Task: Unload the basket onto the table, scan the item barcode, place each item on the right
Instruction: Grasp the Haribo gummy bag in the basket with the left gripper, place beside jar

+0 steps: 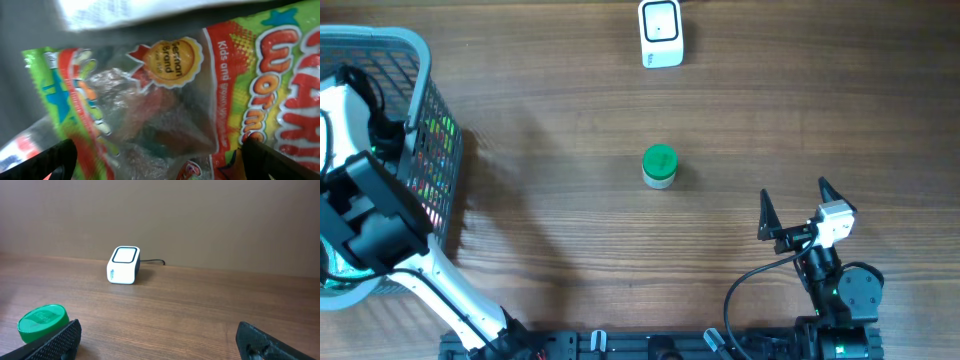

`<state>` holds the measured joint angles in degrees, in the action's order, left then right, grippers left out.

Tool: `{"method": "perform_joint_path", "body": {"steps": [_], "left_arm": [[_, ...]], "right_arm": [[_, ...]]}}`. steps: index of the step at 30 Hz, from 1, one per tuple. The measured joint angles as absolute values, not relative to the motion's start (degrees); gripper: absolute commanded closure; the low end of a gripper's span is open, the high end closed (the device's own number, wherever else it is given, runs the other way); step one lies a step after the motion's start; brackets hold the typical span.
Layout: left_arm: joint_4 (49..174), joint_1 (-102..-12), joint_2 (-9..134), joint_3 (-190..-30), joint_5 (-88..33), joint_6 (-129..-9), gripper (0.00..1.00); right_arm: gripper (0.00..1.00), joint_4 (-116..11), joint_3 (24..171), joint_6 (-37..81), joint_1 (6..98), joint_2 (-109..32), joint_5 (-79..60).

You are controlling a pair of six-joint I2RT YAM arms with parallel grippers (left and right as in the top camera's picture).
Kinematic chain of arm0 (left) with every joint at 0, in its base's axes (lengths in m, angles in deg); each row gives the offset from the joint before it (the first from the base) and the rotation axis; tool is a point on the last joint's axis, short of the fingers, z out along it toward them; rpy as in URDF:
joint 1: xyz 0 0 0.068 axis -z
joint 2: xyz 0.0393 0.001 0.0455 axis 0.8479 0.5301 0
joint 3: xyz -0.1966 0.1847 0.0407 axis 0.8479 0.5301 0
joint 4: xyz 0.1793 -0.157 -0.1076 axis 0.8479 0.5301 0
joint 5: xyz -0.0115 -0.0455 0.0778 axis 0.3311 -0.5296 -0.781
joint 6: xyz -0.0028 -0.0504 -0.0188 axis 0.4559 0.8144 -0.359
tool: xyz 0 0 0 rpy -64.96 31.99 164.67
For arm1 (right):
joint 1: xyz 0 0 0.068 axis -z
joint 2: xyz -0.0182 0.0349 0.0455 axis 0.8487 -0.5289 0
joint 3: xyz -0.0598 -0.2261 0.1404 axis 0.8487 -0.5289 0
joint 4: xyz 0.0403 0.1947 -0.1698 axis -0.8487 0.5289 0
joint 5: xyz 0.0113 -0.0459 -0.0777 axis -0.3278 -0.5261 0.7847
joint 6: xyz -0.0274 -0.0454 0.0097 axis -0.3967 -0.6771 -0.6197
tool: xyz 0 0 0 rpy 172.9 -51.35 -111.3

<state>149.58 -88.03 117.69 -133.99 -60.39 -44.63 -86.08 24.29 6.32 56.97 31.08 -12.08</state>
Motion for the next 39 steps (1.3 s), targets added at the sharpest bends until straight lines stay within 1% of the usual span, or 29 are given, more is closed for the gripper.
{"method": "perform_joint_path", "body": {"steps": [1,2,3,4,5,6,8,12,15,19,24,26,28,30,31,32,34,36,37,38,39], "left_arm": [[148.79,-87.61,117.67,-133.47,-60.37,-45.08,0.06],[148.22,-87.24,117.65,-133.14,-60.5,-45.35,0.23],[146.58,-86.78,117.39,-132.11,-60.8,-45.85,0.44],[144.66,-86.39,116.78,-130.73,-61.04,-46.09,0.68],[143.19,-86.04,116.38,-129.79,-61.18,-46.13,0.88],[141.62,-85.62,115.84,-128.5,-61.48,-46.35,0.96],[140.13,-84.9,114.46,-126.14,-62.47,-46.83,0.96],[141.31,-84.95,113.56,-125.27,-63.38,-48.06,0.96],[146.95,-86.52,113.39,-126.25,-62.95,-48.3,0.96],[154.43,-90.21,110.39,-131.94,-61.46,-48.52,0.96],[157.18,-94.41,94.81,-142.97,-60.02,-48.52,0.96],[157.38,-95.31,85.04,-144.96,-58.31,-48.49,0.96],[157.93,-94.43,75.84,-146.38,-54.16,-48.49,0.96],[158.67,-91.0,71.31,-146.56,-49.55,-48.52,0.96],[158.8,-87.7,70.09,-146.56,-47.1,-48.49,0.96],[158.43,-82.81,69.43,-146.56,-44.35,-48.49,0.96],[157.49,-72.93,70.18,-146.3,-43.06,-48.47,0.96],[157.25,-62.96,71.95,-145.81,-46.27,-48.49,0.96],[157.33,-61.78,72.19,-145.71,-46.51,-48.52,0.96],[158.08,-53.43,74.64,-144.37,-50.6,-48.49,0.96],[158.49,-50.24,75.62,-143.15,-53.77,-48.45,0.96]], "right_arm": [[0.0,-86.08,24.27,6.32,56.97,31.08,-12.08],[0.0,-86.08,24.29,6.32,56.97,31.06,-12.08],[0.0,-86.08,24.29,6.32,56.97,31.08,-12.08],[0.0,-86.08,24.29,6.32,56.97,31.08,-12.08],[0.0,-86.08,24.27,6.32,56.97,31.08,-12.08],[0.0,-86.08,24.29,6.32,56.97,31.06,-12.08],[0.0,-86.08,24.29,6.32,56.97,31.06,-12.08],[0.0,-86.08,24.27,6.32,56.97,31.06,-12.08],[0.0,-86.08,24.29,6.32,56.97,31.06,-12.08],[0.0,-86.08,24.29,6.32,56.97,31.06,-12.08],[0.0,-86.08,24.27,6.32,56.97,31.06,-12.08],[0.0,-86.08,24.29,6.32,56.97,31.06,-12.08],[0.0,-86.08,24.29,6.32,56.97,31.08,-12.08],[0.01,-86.08,24.27,6.32,56.97,31.08,-12.08],[0.0,-86.08,24.29,6.32,56.97,31.08,-12.08],[0.0,-86.08,24.27,6.32,56.97,31.08,-12.08],[0.0,-86.08,24.27,6.32,56.97,31.08,-12.08],[0.0,-86.08,24.29,6.32,56.97,31.01,-12.08],[0.0,-86.08,24.29,6.32,56.97,31.01,-12.08],[0.0,-86.08,24.27,6.32,56.97,31.01,-12.06],[0.0,-86.08,24.29,6.32,56.97,31.01,-12.08]]}}
